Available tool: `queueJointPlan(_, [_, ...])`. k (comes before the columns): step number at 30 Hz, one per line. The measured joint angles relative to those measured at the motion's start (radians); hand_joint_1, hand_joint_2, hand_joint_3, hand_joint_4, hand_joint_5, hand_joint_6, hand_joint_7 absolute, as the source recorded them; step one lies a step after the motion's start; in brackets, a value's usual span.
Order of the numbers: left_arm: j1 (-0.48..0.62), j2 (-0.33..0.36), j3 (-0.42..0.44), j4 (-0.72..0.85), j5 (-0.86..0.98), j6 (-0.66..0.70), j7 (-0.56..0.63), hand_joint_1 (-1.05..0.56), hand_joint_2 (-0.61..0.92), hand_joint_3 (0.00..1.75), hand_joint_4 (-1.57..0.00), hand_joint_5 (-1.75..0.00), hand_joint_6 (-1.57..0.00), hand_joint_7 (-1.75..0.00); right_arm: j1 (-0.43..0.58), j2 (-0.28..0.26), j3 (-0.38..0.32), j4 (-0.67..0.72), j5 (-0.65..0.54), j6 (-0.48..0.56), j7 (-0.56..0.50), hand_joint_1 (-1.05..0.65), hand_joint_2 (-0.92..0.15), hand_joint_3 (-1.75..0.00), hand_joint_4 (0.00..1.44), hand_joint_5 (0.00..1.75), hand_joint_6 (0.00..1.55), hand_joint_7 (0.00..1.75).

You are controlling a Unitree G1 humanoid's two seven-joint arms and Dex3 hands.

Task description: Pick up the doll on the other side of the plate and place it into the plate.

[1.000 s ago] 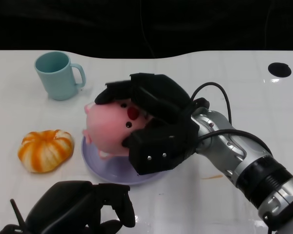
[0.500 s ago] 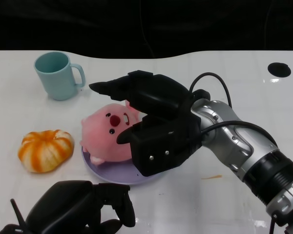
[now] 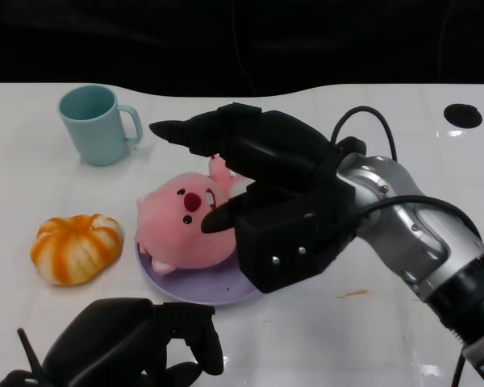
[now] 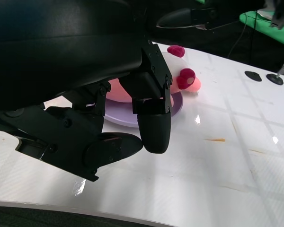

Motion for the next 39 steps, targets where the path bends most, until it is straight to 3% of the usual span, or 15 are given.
queueJointPlan(16, [-0.015,0.007,0.004,0.015,-0.002,-0.004,0.000,-0.21,0.75,0.61,-0.74,-1.40,-0.77,-1.09,0.264,-0.181,-0.163,-0.303,0.167,0.004,0.105,-0.73,-0.92,-0.09,0.00,0.53,0.15,0.04])
queueJointPlan(26, [-0.019,0.011,0.007,0.022,-0.002,-0.019,0.000,-0.20,0.71,0.69,-0.74,-1.43,-0.77,-1.12,0.440,-0.272,-0.257,-0.420,0.278,0.016,0.166,-0.65,-0.92,-0.08,0.01,0.64,0.21,0.07])
queueJointPlan(32, [-0.023,0.012,0.009,0.028,-0.002,-0.021,0.000,-0.19,0.68,0.73,-0.75,-1.44,-0.77,-1.13,0.549,-0.288,-0.310,-0.506,0.344,0.064,0.185,-0.43,-0.91,0.00,0.16,0.85,0.43,0.15])
queueJointPlan(34, [-0.024,0.012,0.011,0.029,-0.003,-0.022,0.000,-0.19,0.68,0.74,-0.74,-1.43,-0.76,-1.13,0.583,-0.288,-0.332,-0.541,0.378,0.095,0.189,-0.30,-0.92,-0.04,0.22,0.88,0.53,0.19])
queueJointPlan(39, [-0.026,0.012,0.013,0.032,-0.005,-0.022,0.000,-0.20,0.68,0.73,-0.74,-1.44,-0.76,-1.13,0.656,-0.287,-0.376,-0.648,0.478,0.213,0.213,-0.15,-0.92,-0.11,0.39,0.99,0.70,0.26])
